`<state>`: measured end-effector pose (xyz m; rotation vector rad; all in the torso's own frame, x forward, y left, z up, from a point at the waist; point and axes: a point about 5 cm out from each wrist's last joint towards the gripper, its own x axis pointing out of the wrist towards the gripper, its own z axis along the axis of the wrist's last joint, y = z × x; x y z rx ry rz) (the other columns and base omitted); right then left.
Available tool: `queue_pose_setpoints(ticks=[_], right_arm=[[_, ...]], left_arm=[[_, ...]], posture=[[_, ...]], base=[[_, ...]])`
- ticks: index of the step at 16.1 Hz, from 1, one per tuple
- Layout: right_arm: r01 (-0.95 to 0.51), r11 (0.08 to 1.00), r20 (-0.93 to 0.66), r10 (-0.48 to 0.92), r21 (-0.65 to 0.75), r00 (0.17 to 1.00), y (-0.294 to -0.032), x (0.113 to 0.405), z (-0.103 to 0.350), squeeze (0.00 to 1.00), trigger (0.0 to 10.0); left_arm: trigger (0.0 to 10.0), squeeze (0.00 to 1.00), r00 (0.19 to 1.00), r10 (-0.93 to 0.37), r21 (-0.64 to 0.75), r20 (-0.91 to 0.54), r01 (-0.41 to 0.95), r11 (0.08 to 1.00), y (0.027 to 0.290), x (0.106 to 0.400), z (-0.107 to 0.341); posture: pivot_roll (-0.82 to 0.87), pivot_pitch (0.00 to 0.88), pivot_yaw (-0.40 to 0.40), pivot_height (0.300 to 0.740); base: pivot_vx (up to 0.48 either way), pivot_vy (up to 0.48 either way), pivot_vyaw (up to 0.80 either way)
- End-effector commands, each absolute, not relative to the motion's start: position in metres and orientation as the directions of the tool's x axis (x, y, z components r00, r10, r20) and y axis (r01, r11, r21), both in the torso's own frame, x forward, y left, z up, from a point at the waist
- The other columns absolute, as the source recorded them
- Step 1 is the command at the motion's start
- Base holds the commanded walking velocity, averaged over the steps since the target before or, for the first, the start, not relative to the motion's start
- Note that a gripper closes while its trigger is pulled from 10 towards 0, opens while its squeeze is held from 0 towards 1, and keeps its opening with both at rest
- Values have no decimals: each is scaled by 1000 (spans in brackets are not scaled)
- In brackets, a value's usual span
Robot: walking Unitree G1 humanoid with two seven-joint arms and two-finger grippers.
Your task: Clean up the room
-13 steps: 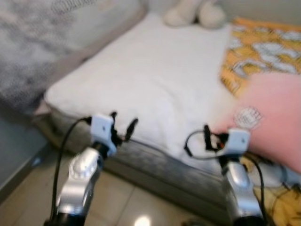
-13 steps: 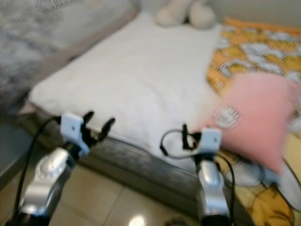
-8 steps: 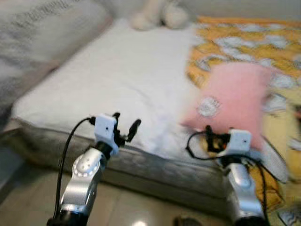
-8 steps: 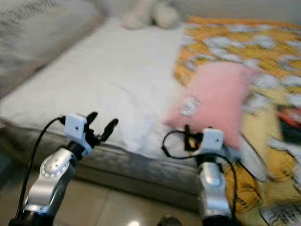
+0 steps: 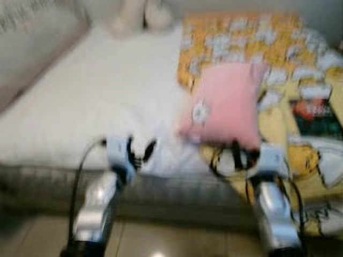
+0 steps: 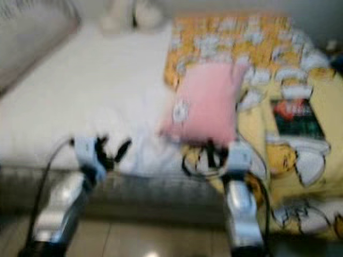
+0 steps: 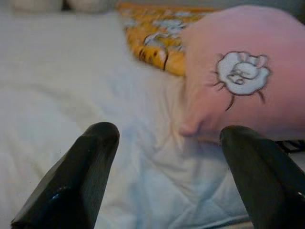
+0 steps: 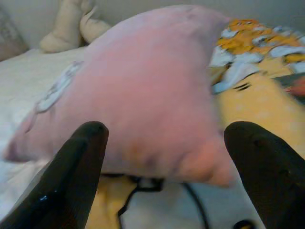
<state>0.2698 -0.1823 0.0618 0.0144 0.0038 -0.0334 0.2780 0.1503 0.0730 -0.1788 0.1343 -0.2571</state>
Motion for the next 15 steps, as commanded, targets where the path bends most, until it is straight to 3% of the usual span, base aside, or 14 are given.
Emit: queue_pose_setpoints(ticks=[1,3,8,11,15], right_arm=[[45,999,4,-45,27,999,-182,269,63,0,10000],[65,997,5,-65,28,998,-185,267,63,0,10000],[77,997,26,-78,22,997,-187,267,67,0,10000],[61,998,58,-60,-15,997,-185,272,74,0,10000],[43,998,88,-39,-35,995,-181,275,81,0,10000]], left_arm=[[10000,0,974,-181,-223,-139,148,964,167,280,70],[10000,0,979,-154,-180,-136,128,975,165,267,65],[10000,0,982,-147,-193,-118,122,974,161,273,74],[10000,0,980,-193,-124,-39,187,975,153,281,93],[10000,0,963,-268,-79,39,270,959,138,283,109]], posture=[[-159,0,101,740],[-160,0,100,740],[-154,0,94,740],[-149,0,91,740],[-159,0,96,740]], base=[[0,0,-613],[0,0,-613],[0,0,-621],[0,0,0],[431,0,0]])
